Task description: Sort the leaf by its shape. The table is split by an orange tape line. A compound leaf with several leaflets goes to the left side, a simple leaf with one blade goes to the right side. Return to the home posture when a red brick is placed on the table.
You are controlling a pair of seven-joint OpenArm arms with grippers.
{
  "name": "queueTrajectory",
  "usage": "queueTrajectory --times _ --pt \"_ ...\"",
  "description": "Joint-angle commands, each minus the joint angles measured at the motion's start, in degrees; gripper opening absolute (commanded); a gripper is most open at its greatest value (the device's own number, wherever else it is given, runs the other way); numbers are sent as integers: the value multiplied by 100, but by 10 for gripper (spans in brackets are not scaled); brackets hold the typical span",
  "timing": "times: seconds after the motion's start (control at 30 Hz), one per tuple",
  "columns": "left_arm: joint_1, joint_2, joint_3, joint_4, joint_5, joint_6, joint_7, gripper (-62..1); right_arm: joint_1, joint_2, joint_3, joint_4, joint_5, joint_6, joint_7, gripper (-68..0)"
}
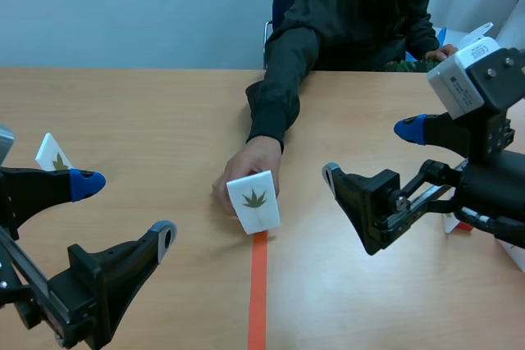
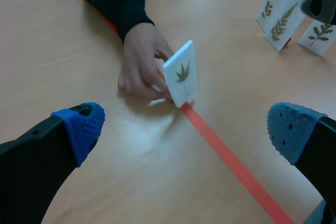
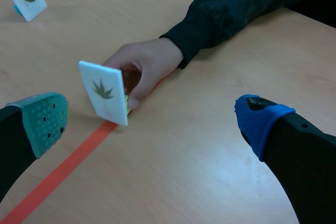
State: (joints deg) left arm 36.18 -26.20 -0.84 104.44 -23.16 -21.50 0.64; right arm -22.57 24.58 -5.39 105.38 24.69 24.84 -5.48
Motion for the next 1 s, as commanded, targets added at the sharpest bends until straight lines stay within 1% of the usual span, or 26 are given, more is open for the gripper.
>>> queueTrajectory --times 0.0,0.13,0.23,0.43,0.53,0.7,0.87,0.97 --pt "-20 -33 -48 15 -55 -9 -74 14 63 48 -4 74 17 -15 66 4" --pt "-20 -35 -48 15 -42 -11 -55 14 63 48 -4 74 17 -15 63 4" --pt "-20 -35 -46 15 188 -11 -55 14 63 48 -4 74 17 -15 63 4" --pt "-55 -33 -35 9 205 -13 -46 14 63 48 -4 74 17 -15 63 4" --pt "-199 -28 -31 -87 352 -33 -35 14 63 48 -4 74 17 -15 63 4" --pt "-557 -31 138 -468 417 -87 -42 14 63 50 -4 74 17 -15 66 4" --pt "-1016 -2 542 -1102 461 -149 -127 14 63 50 -4 74 17 -15 63 4" --pt "-1318 151 706 -1484 518 -229 -168 14 63 50 -4 74 17 -15 63 4"
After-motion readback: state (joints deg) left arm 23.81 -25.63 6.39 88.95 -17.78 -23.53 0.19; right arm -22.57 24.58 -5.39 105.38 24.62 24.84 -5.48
